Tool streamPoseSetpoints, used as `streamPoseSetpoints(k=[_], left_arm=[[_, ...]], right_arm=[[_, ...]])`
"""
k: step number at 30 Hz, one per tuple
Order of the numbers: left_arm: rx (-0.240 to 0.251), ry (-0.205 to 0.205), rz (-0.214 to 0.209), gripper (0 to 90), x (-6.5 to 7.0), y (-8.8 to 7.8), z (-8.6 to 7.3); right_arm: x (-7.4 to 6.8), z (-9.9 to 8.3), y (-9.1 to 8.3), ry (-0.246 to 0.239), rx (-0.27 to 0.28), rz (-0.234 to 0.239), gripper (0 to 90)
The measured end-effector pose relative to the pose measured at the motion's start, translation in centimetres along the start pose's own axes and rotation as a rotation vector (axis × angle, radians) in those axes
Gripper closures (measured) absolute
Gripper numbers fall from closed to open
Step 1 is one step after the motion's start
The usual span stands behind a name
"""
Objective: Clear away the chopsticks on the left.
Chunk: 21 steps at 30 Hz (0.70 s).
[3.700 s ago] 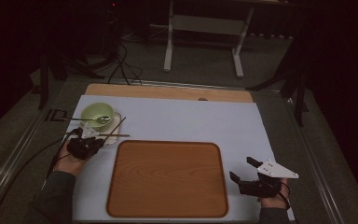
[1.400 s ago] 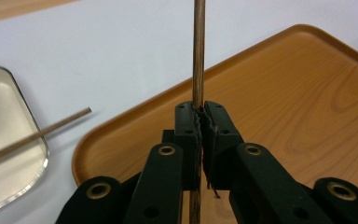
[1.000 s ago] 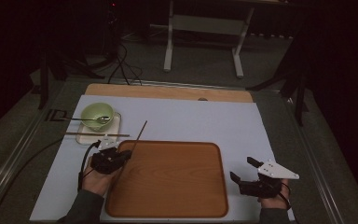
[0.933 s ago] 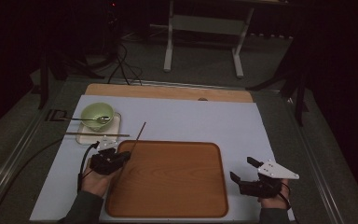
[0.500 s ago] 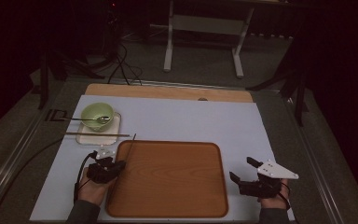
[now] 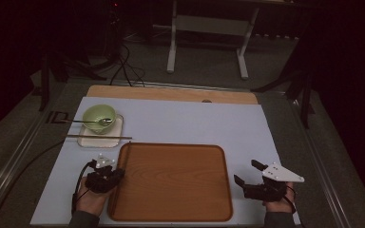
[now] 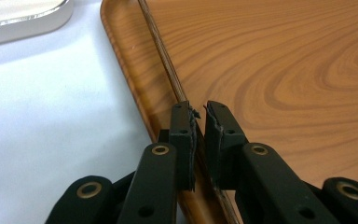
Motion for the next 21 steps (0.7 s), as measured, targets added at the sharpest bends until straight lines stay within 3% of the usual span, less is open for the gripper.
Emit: streamPoseSetpoints(k=[5,15,21], left_arm=[[-0.009,0.013,0.026,80.9,0.2,-0.4,-0.5],[-0.018,0.026,0.036,80.4,0.6,-0.7,-0.9],[-0.033,0.065,0.056,80.8,1.4,-0.7,-1.4]], right_arm=[[0.0,0.0,0.0,-0.001,0.001,0.000,13.6],[-0.1,0.1,0.0,-0.005,0.000,0.000,13.6],[-0.1,0.0,0.0,-0.006,-0.003,-0.001,13.6]])
Point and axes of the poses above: each handheld gripper's, and its own axes: y roughly forward along the jaws, z roughly out of its top, x roughly to its right, the point moved 8 cm from there along y, roughly forward along the jaws
